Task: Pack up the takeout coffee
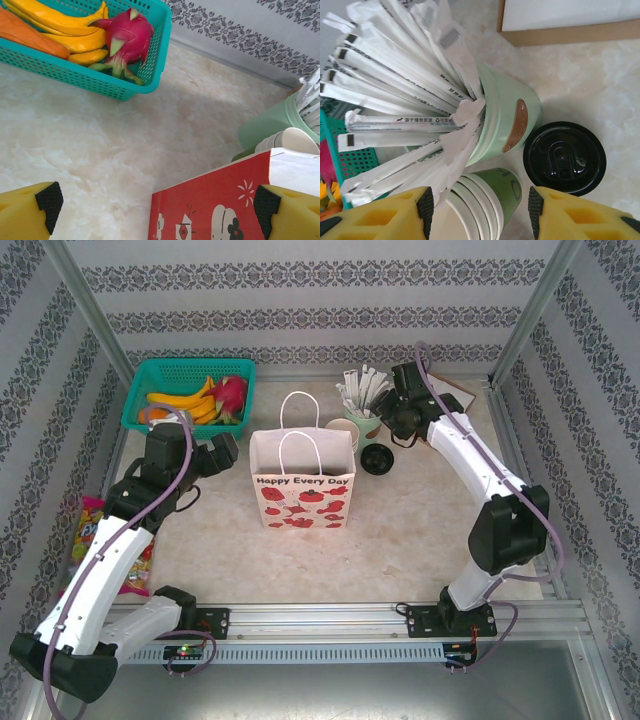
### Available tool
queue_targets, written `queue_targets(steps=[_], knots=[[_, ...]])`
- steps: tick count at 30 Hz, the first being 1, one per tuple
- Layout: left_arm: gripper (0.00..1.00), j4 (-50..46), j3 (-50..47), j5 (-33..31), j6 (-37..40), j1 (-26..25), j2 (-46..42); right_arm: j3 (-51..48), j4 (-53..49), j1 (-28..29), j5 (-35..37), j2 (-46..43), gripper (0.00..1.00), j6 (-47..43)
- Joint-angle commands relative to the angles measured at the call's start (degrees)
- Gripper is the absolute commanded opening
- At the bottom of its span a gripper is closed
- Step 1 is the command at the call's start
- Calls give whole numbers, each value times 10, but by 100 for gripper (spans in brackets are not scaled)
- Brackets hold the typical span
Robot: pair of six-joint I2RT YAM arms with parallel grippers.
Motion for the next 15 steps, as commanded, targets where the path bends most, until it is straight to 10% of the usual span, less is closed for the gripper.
queue_targets(steps=[1, 15], knots=[[100, 18, -7, -19, 3, 9, -3, 24, 9, -1, -4, 7, 53, 25], [100, 19, -7, -15, 9, 13, 11, 45, 33, -3, -32, 49, 37, 36]])
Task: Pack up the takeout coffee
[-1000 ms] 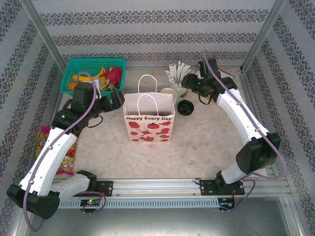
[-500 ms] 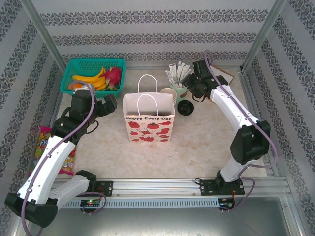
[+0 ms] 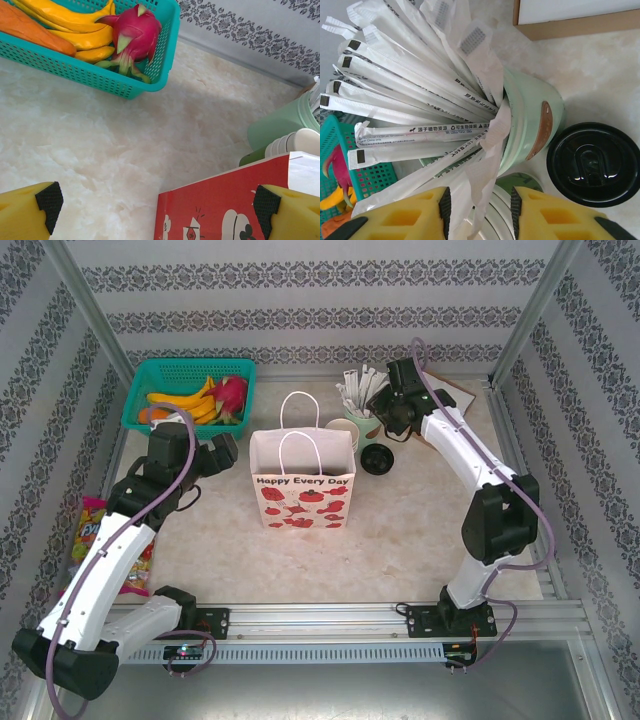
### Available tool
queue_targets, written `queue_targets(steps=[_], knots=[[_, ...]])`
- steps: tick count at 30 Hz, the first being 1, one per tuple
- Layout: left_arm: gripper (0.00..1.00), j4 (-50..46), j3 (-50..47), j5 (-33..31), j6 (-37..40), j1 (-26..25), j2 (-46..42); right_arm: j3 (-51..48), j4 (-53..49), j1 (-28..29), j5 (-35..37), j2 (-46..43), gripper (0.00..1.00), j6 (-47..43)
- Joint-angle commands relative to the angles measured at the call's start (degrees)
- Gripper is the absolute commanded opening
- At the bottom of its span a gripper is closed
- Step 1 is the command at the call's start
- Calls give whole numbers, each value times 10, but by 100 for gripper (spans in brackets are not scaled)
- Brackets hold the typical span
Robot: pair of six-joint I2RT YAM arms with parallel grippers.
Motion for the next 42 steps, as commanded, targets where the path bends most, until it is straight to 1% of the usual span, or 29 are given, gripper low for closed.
queue_targets(steps=[1, 10, 14, 20, 25, 27, 30, 34, 36, 39, 42], knots=[[100, 17, -3, -8, 8, 10, 2, 17, 10, -3, -4, 7, 35, 8], [100, 22, -1, -2, 8, 11, 14, 1, 7, -3, 16, -17, 20, -1], [100, 33, -4, 0, 7, 12, 15, -6, -5, -2, 26, -39, 12, -22], [100, 79, -23, -2, -14, 13, 25, -15, -19, -2, 16, -74, 0, -75], [100, 95, -29, -36, -36, 13, 34, -11, -30, -1, -21, -97, 0, -137], [100, 102, -31, -52, -38, 13, 29, 0, -40, -1, -46, -103, 0, -178], [100, 104, -33, -55, -41, 12, 30, 21, -63, -1, -81, -107, 0, -236], [100, 87, -29, -57, -52, 12, 40, 45, -95, -1, -120, -108, 0, -284], [100, 83, -32, -64, -58, 12, 39, 62, -118, 1, -122, -106, 0, -306], [99, 82, -35, -73, -63, 13, 39, 89, -154, 8, -101, -104, 0, -338], [100, 77, -32, -68, -61, 13, 43, 101, -165, 12, -95, -113, 0, -358]])
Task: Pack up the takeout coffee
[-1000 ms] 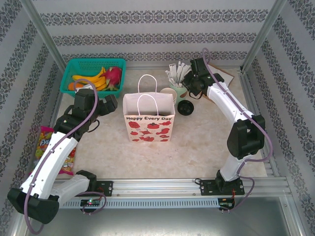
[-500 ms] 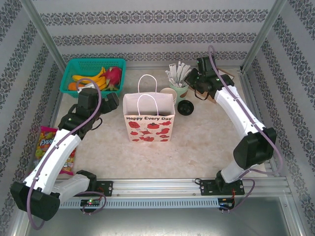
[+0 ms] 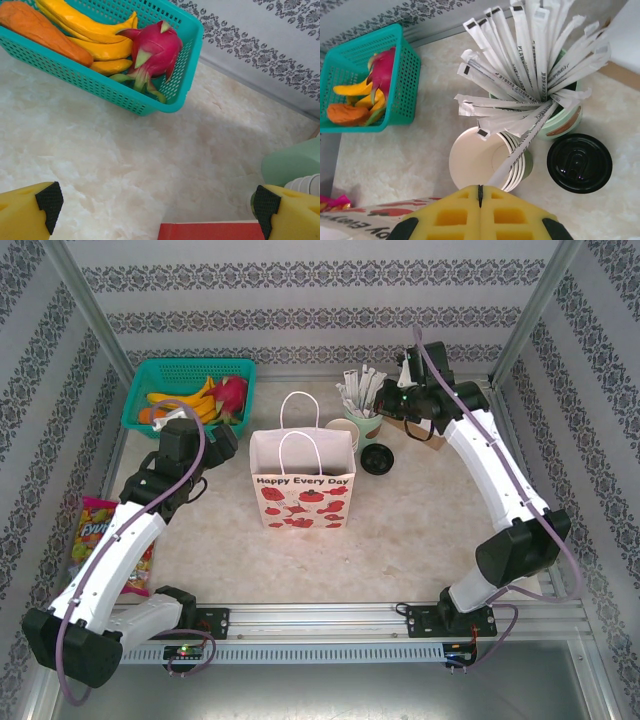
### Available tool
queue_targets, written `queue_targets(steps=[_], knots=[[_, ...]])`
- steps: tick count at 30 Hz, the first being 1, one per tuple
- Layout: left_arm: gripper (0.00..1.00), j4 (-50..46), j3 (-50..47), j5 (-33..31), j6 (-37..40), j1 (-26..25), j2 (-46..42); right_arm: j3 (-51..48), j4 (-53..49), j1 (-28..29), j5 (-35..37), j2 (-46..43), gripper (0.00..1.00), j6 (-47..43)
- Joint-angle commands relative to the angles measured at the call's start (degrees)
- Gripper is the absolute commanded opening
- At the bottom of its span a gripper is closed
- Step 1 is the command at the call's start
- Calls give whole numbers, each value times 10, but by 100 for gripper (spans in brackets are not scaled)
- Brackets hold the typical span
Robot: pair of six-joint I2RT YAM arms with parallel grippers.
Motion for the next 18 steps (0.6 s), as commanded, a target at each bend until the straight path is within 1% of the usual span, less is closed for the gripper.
queue_targets(steps=[1, 6, 12, 18], knots=[[100, -2, 0, -10, -9, 7, 6, 25, -40, 10, 4, -24, 0, -55], [100, -25, 13, 12, 3, 6, 21, 47, -59, 14, 4, -49, 0, -102], [100, -27, 20, 40, 15, 7, 36, 94, -134, 16, -28, -68, 0, -174], [100, -18, 29, 81, 19, 7, 53, 124, -180, 16, -24, -104, 0, -249]])
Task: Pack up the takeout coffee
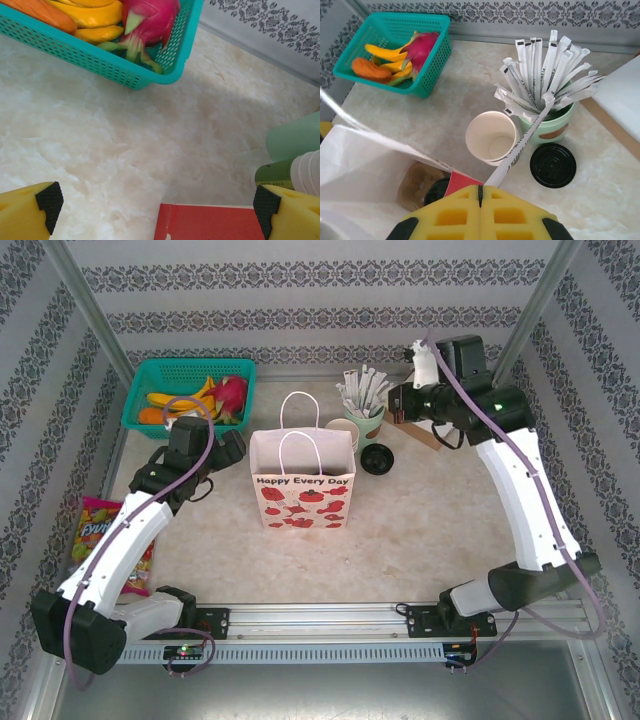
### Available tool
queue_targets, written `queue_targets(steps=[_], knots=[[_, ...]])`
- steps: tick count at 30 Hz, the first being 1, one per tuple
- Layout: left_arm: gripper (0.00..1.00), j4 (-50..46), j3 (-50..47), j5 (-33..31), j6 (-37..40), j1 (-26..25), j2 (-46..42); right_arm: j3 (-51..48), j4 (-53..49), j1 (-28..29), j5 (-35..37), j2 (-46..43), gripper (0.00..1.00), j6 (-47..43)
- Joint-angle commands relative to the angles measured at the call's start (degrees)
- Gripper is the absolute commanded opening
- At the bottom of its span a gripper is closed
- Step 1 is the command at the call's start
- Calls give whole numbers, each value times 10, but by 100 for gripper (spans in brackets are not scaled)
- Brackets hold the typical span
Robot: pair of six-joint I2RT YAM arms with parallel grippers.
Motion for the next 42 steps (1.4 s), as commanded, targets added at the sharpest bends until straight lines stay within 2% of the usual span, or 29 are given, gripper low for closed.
queue_targets(steps=[1, 5, 14, 19, 26, 30, 34, 42], knots=[[100, -9, 28, 32, 12, 6, 12, 42, -57, 6, -15, -20, 0, -71], [100, -28, 42, 35, 12, 6, 22, 109, -122, 8, -43, -18, 0, -70], [100, -36, 49, 53, 13, 7, 39, 149, -129, 17, -265, -43, 0, -33], [100, -37, 44, 48, 14, 7, 32, 169, -217, 28, -251, -40, 0, -87], [100, -41, 48, 50, 19, 6, 28, 170, -257, 35, -230, -54, 0, -116], [99, -34, 42, 61, 14, 6, 26, 137, -247, 50, -247, -37, 0, -104], [100, -30, 39, 73, 8, 7, 28, 103, -176, 64, -292, -3, 0, -104], [100, -28, 21, 70, -4, 6, 19, 105, -71, 88, -353, 115, 0, -107]])
